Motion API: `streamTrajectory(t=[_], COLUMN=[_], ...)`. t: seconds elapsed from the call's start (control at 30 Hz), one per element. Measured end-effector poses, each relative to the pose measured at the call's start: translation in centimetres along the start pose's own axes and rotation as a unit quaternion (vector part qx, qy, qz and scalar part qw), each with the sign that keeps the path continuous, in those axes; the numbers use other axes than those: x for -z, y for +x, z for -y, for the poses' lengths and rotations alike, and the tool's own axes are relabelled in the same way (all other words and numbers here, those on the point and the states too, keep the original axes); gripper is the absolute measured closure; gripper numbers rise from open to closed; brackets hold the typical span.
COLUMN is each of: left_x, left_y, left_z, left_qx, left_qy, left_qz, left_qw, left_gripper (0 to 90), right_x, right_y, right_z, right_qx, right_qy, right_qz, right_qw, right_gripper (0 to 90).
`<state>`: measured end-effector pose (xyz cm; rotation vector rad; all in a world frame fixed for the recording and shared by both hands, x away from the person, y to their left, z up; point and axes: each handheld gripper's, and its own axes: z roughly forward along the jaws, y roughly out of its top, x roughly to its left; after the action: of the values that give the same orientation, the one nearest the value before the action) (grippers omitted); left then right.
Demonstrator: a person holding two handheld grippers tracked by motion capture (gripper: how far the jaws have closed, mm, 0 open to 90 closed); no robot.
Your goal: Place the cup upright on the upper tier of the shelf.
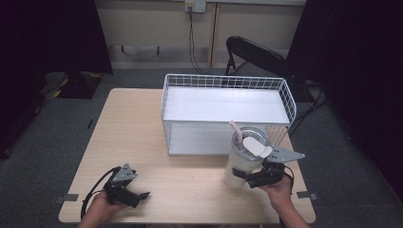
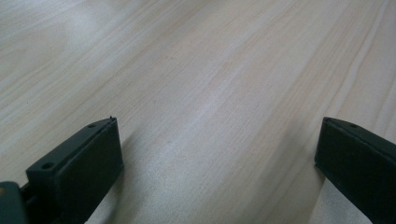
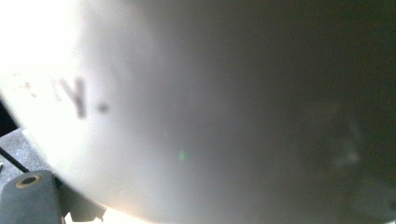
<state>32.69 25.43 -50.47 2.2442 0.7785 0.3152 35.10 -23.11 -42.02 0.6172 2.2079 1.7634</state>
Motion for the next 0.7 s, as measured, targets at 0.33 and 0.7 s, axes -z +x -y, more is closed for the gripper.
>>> streamTrajectory(t=[0.33,0.7], left_x=[0.0,0.0], left_y=[0.0,0.0], left_z=[0.0,0.0], left_qx=[0.000,0.000], left_qy=[0.000,0.000], left_qz=[0.000,0.000], left_qw=[1.0000,1.0000], left_gripper=[0.1,0.1], right_x=[0.2,-0.1], right_y=[-0.8,-1.5], right_z=[-2.2,-4.1], right_qx=[0.002,0.002], right_qy=[0.005,0.018], right_qz=[-0.007,-0.013], right_qw=[1.0000,0.9997], right_gripper=[9.5,9.5])
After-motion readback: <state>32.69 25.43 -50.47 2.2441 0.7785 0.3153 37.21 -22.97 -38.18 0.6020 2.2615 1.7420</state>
